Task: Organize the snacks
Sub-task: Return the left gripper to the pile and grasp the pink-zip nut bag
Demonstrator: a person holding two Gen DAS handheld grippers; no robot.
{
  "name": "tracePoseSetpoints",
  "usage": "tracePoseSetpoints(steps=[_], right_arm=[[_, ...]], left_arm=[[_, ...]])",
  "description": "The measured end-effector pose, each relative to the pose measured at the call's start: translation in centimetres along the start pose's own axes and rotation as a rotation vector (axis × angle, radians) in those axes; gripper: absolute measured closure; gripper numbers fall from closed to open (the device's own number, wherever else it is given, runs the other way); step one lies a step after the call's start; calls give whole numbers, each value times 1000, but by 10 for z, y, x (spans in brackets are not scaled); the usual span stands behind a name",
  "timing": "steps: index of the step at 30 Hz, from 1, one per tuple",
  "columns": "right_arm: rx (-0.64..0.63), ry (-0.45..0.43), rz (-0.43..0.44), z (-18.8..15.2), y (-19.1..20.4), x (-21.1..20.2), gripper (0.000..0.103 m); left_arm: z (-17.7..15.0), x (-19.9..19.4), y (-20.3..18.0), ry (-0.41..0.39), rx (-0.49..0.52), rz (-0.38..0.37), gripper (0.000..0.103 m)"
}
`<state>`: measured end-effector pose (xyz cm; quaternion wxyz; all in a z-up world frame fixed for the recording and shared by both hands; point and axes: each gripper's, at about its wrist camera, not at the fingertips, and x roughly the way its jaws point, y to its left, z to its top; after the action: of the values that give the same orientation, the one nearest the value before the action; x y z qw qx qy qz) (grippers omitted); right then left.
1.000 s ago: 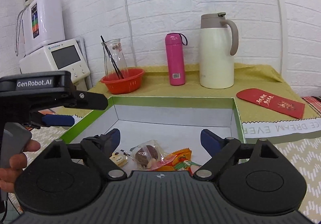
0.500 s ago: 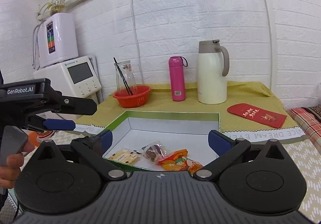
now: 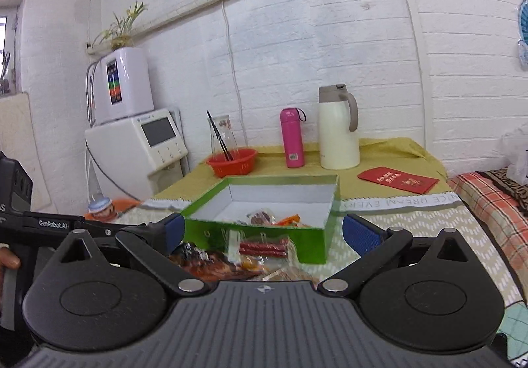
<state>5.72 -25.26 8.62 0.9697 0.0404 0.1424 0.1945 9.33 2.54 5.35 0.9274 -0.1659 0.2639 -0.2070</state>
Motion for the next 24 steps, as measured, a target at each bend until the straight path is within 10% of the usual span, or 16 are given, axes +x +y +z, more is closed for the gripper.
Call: tracePoseSetpoints(steps=[9,17,19,24], right_arm=[[-136,183,-71,-51,-3,63,0],[14,216,-87,-60,-31,117,0],[36,248,-52,-67,-34,115,40],[-26,259,-102,-79,-19,75,53]], left_arm=[[-49,-14,14,100,-29,19,0],[-53,-16,19,112,-32,4,0],[-54,-13,18,120,-30,-11,0],[-57,0,12,151,-22,-45,0]])
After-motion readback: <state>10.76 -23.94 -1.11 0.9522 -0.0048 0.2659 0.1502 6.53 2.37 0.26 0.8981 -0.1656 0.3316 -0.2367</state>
